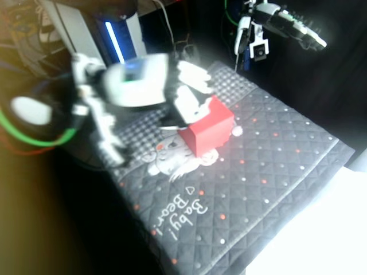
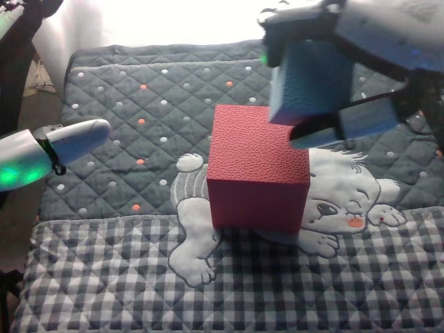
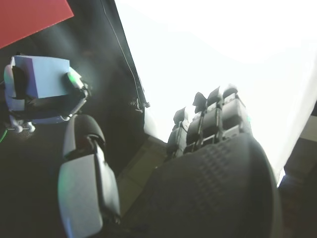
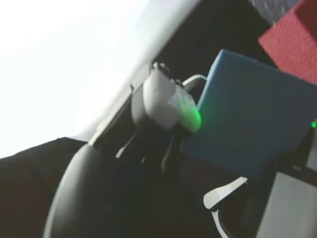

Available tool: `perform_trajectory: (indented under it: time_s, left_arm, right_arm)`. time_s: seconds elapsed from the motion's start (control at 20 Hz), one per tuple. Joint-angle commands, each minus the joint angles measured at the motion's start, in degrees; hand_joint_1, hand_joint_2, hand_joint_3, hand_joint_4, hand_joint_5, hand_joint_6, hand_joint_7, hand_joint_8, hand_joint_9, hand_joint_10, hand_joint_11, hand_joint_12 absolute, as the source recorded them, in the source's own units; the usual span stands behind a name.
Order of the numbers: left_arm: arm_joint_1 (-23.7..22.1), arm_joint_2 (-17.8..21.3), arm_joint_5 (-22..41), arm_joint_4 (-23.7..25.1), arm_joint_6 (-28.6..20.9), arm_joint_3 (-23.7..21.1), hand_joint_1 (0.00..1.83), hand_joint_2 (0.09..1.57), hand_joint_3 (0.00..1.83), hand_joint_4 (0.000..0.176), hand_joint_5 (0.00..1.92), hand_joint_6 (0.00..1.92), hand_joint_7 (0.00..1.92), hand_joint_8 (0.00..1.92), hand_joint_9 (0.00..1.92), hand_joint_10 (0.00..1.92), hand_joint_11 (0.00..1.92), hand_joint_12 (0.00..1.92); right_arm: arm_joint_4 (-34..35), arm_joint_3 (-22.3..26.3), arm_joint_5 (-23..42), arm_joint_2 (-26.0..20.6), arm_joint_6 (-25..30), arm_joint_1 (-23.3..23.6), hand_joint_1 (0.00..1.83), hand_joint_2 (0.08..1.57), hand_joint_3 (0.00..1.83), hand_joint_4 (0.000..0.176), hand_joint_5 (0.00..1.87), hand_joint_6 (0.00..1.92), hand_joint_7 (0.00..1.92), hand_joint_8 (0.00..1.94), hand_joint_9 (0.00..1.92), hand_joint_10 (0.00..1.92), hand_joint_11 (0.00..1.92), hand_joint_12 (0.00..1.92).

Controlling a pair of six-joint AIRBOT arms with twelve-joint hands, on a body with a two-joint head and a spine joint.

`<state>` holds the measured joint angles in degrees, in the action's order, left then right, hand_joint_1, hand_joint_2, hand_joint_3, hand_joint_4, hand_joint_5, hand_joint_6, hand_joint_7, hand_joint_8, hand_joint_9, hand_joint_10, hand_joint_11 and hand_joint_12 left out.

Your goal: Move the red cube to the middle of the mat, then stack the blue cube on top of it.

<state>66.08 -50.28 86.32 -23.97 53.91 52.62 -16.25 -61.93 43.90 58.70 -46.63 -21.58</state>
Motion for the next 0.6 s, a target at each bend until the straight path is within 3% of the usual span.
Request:
perform_trajectory:
  time_s: [0.0,0.05,0.1,0.15,0.2,0.25,0.3,0.35,0.4,0.45,0.5,0.55]
  left_arm:
    - [-0.29,-0.09,7.26,0.89,-0.22,0.29,0.64,0.98,0.01,0.093,0.09,0.01,0.00,0.00,0.00,0.00,0.03,0.02]
    - [-0.28,-0.24,7.26,0.73,-0.22,0.40,0.64,0.99,0.01,0.098,0.09,0.01,0.00,0.00,0.00,0.00,0.03,0.03]
    - [-0.28,-0.42,7.21,0.57,-0.22,0.53,0.65,0.99,0.01,0.114,0.09,0.01,0.00,0.00,0.00,0.00,0.03,0.03]
    - [-0.28,-0.50,7.17,0.46,-0.23,0.58,0.64,0.99,0.00,0.109,0.10,0.01,0.00,0.00,0.00,0.00,0.01,0.22]
    - [-0.26,-0.59,7.10,0.38,-0.23,0.64,0.64,1.00,0.00,0.105,0.11,0.01,0.00,0.00,0.00,0.00,0.00,0.25]
    - [-0.26,-0.62,7.11,0.31,-0.23,0.65,0.65,1.00,0.00,0.113,0.11,0.01,0.00,0.00,0.00,0.00,0.00,0.22]
    - [-0.24,-0.68,7.16,0.18,-0.23,0.68,0.67,1.01,0.00,0.110,0.11,0.00,0.00,0.00,0.00,0.00,0.00,0.17]
    - [-0.23,-0.74,7.22,0.06,-0.23,0.69,0.68,1.01,0.00,0.115,0.12,0.00,0.00,0.00,0.00,0.00,0.00,0.12]
    - [-0.22,-0.75,7.23,0.05,-0.23,0.69,0.68,1.01,0.00,0.122,0.11,0.00,0.00,0.00,0.00,0.00,0.00,0.05]
    - [-0.22,-0.75,7.22,0.05,-0.23,0.68,0.68,1.01,0.00,0.127,0.11,0.00,0.00,0.00,0.00,0.00,0.00,0.04]
    - [-0.22,-0.75,7.22,0.02,-0.24,0.68,0.66,1.01,0.00,0.132,0.11,0.00,0.00,0.00,0.00,0.00,0.00,0.04]
    - [-0.13,-0.75,7.35,-0.13,-0.24,0.65,0.67,1.01,0.00,0.127,0.12,0.00,0.00,0.00,0.00,0.00,0.00,0.06]
  right_arm:
    - [0.80,-0.34,5.13,0.23,0.04,1.25,1.13,1.04,0.71,0.000,0.50,1.69,0.72,1.94,1.06,1.92,1.23,1.92]
    - [0.44,-0.90,3.93,1.48,0.04,1.82,1.13,1.15,0.51,0.000,0.46,1.64,0.67,1.94,1.05,1.92,1.23,1.92]
    - [0.34,-1.49,3.13,2.48,0.03,2.19,1.12,1.18,0.47,0.000,0.43,1.67,0.66,1.94,1.05,1.92,1.23,1.92]
    - [0.35,-1.98,2.88,3.27,0.22,2.28,1.10,1.23,0.39,0.000,0.46,1.77,0.56,1.87,1.10,1.92,1.25,1.92]
    - [0.36,-2.97,2.36,4.48,1.00,2.35,1.14,1.05,0.69,0.000,0.50,1.71,0.70,1.93,1.14,1.92,1.26,1.92]
    - [0.36,-3.56,1.87,5.22,1.57,2.36,1.05,1.01,0.75,0.000,0.60,1.78,0.96,1.94,1.19,1.92,1.28,1.92]
    - [0.35,-4.32,1.17,6.15,2.45,2.36,1.37,1.04,0.45,0.000,0.81,1.89,1.03,1.94,1.18,1.92,1.26,1.92]
    - [0.29,-5.13,0.58,6.90,3.51,2.36,1.43,1.11,0.24,0.000,0.82,1.92,1.01,1.94,1.14,1.92,1.21,1.92]
    - [0.29,-5.67,0.36,7.37,4.46,2.36,1.13,1.16,0.28,0.000,0.68,1.66,0.95,1.94,1.04,1.92,1.11,1.92]
    - [0.28,-5.99,0.16,7.77,5.30,2.34,1.06,1.17,0.28,0.000,0.66,1.59,0.86,1.94,0.94,1.92,1.03,1.92]
    - [0.28,-5.98,-0.05,7.82,5.36,2.29,0.86,1.31,0.13,0.000,0.54,1.69,0.54,1.94,0.72,1.92,0.87,1.92]
    - [0.16,-5.86,-0.30,7.81,5.47,2.17,0.69,1.29,0.05,0.000,0.16,1.48,0.26,1.79,0.48,1.92,0.70,1.92]
